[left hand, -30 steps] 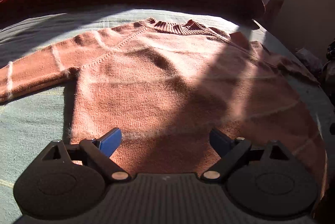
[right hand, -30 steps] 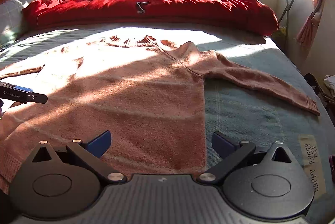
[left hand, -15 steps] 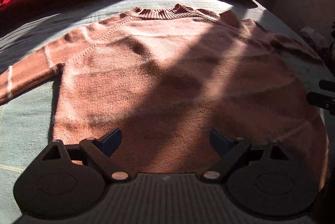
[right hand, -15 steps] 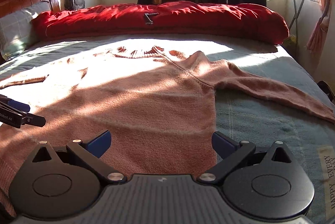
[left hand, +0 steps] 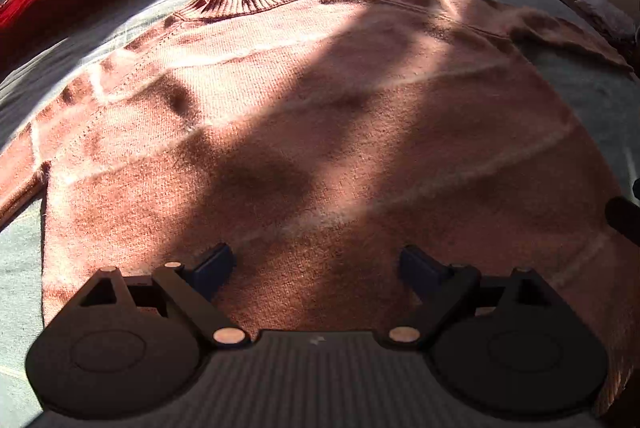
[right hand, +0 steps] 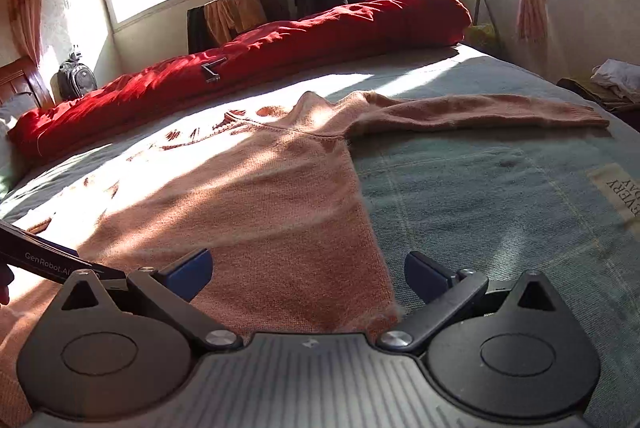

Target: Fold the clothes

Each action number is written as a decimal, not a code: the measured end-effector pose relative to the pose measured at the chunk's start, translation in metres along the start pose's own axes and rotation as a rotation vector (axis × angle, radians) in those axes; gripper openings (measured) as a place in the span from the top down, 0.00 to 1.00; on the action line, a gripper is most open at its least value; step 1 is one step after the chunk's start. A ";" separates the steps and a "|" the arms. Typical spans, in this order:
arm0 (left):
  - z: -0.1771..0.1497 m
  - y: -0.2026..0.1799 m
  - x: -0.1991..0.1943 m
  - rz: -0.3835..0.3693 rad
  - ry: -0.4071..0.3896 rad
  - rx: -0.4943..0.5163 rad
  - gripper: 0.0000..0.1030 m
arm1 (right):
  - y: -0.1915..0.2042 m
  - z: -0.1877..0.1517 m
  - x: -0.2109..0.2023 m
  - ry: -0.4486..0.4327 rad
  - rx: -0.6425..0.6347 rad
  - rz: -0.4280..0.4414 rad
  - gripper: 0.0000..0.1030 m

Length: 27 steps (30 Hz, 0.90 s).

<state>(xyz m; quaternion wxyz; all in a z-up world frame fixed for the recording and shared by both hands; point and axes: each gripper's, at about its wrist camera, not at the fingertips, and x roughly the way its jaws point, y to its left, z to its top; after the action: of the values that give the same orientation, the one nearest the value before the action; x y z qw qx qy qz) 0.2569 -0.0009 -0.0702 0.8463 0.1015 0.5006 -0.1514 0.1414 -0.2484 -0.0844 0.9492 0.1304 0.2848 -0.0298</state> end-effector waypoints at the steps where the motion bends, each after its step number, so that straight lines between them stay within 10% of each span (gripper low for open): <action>1: 0.000 0.001 0.002 0.000 -0.001 -0.013 0.11 | 0.000 -0.003 0.001 0.001 0.006 -0.006 0.00; 27: -0.002 -0.001 0.006 0.009 -0.025 0.006 0.08 | 0.012 -0.008 0.018 0.033 -0.030 0.011 0.00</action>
<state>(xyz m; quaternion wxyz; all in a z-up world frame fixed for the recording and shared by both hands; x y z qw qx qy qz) 0.2580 -0.0018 -0.0759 0.8527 0.1043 0.4893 -0.1503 0.1535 -0.2347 -0.0976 0.9463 0.1182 0.3004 -0.0183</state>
